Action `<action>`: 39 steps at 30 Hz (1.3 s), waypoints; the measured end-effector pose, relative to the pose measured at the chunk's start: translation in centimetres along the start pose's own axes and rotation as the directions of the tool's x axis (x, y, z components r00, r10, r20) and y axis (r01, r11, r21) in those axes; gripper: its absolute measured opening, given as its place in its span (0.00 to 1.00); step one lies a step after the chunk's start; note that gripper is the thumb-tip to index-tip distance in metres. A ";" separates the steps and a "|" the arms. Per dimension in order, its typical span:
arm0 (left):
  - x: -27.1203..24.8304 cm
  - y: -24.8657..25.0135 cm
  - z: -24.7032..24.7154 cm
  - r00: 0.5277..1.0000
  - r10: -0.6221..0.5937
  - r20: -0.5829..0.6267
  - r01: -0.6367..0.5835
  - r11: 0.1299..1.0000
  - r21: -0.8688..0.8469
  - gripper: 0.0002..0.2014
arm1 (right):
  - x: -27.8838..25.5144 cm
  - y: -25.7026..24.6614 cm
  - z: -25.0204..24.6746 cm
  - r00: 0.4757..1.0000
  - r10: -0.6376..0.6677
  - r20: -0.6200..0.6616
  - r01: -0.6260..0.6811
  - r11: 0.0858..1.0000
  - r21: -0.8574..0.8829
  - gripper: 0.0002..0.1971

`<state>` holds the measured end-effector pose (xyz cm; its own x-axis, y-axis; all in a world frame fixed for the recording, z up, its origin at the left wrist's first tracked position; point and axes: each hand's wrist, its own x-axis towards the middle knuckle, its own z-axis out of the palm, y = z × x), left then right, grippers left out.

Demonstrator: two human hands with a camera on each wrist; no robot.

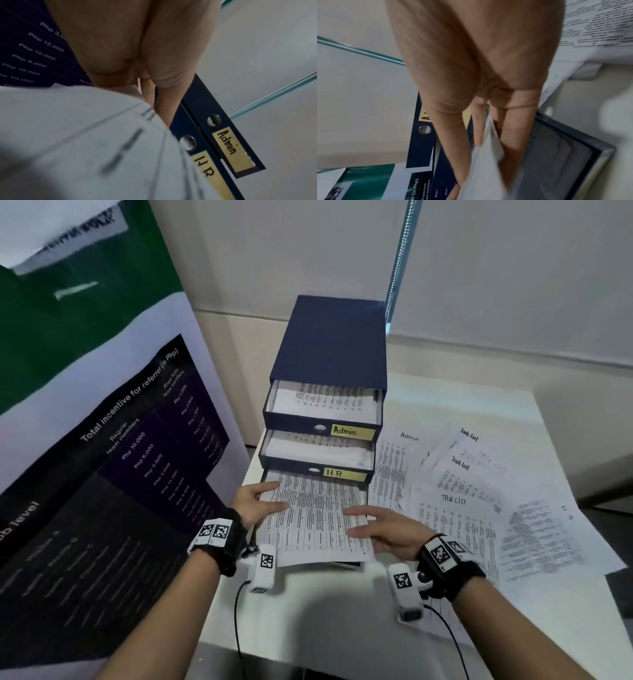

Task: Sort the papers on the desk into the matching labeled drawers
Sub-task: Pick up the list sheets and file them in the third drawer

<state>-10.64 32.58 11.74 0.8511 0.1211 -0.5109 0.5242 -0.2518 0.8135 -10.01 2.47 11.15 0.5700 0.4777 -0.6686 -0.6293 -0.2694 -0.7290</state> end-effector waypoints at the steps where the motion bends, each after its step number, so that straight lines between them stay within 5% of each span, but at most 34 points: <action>1: 0.4 -0.1 0.3 1.000 0.023 -0.009 -0.023 1.000 -0.020 0.29 | 0.6 0.4 -0.3 1.000 0.003 -0.007 -0.004 0.998 -0.064 0.29; 3: 1.5 -0.3 1.2 0.995 0.064 -0.073 -0.063 0.998 0.019 0.23 | 1.7 0.4 -0.6 0.993 -0.007 -0.116 -0.004 0.996 -0.094 0.28; 5: 2.2 -0.7 1.9 0.979 0.138 -0.153 -0.105 0.972 0.211 0.18 | 2.5 -0.4 -0.6 0.971 -0.034 -0.236 0.026 0.999 -0.040 0.17; 8: 2.4 -1.1 2.8 0.917 0.370 -0.152 -0.182 0.726 0.664 0.13 | 4.0 -1.5 -0.3 0.925 -0.076 -0.372 0.066 0.997 -0.040 0.09; 10: 2.6 -1.1 3.2 0.872 0.488 -0.034 -0.305 0.597 0.742 0.08 | 5.5 -1.8 0.0 0.877 -0.104 -0.470 0.056 0.992 -0.114 0.08; 14: 2.9 -1.4 4.6 0.910 0.284 0.302 -0.414 0.647 0.640 0.19 | 8.0 -2.4 0.4 0.854 -0.137 -0.503 -0.007 0.962 -0.274 0.13; 17: 3.7 -1.5 5.6 0.909 0.176 0.378 -0.412 0.512 0.753 0.29 | 8.0 -2.6 0.5 0.909 -0.095 -0.405 -0.047 0.944 -0.326 0.16; 21: 4.2 -0.4 6.4 0.921 0.080 0.381 -0.382 0.371 0.846 0.28 | 5.7 -2.2 -0.9 0.976 -0.040 -0.214 0.066 0.991 0.113 0.12; 23: 4.5 -0.1 6.8 0.925 0.023 0.379 -0.365 0.326 0.872 0.31 | 4.2 -1.4 -3.2 0.974 -0.050 -0.222 0.104 0.966 0.238 0.11; 25: 4.8 0.5 7.2 0.935 0.006 0.355 -0.337 0.326 0.883 0.32 | 2.7 0.3 -6.6 0.930 -0.054 -0.363 0.157 0.952 0.261 0.11; 27: 4.6 1.5 8.0 0.943 0.042 0.330 -0.322 0.362 0.875 0.30 | 1.3 3.0 -10.6 0.812 -0.004 -0.583 0.121 0.980 0.160 0.13; 29: 4.0 3.5 9.1 0.933 0.105 0.344 -0.355 0.422 0.834 0.22 | -0.1 6.1 -14.5 0.623 0.039 -0.781 -0.162 0.984 -0.080 0.21; 31: 3.3 5.7 10.7 0.898 0.158 0.411 -0.426 0.541 0.725 0.14 | -1.2 8.7 -17.0 0.487 0.100 -0.867 -0.535 0.819 -0.206 0.39; 33: 2.6 8.0 12.9 0.837 0.213 0.505 -0.504 0.659 0.558 0.11 | -2.0 10.4 -18.2 0.389 0.158 -0.908 -0.734 0.648 -0.202 0.54; 36: 2.9 10.1 17.4 0.758 0.246 0.604 -0.540 0.756 0.370 0.09 | -2.9 11.7 -18.2 0.377 0.233 -0.896 -0.687 0.720 -0.102 0.59; 39: 5.4 9.5 22.5 0.803 0.179 0.568 -0.433 0.831 0.350 0.10 | -3.7 12.1 -17.8 0.431 0.231 -0.872 -0.533 0.845 -0.039 0.56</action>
<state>-1.76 9.21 10.45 0.7607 -0.4930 -0.4223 0.0566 -0.5977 0.7997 -10.39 -17.44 2.17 0.5610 -0.5856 -0.5851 -0.8148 -0.5152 -0.2656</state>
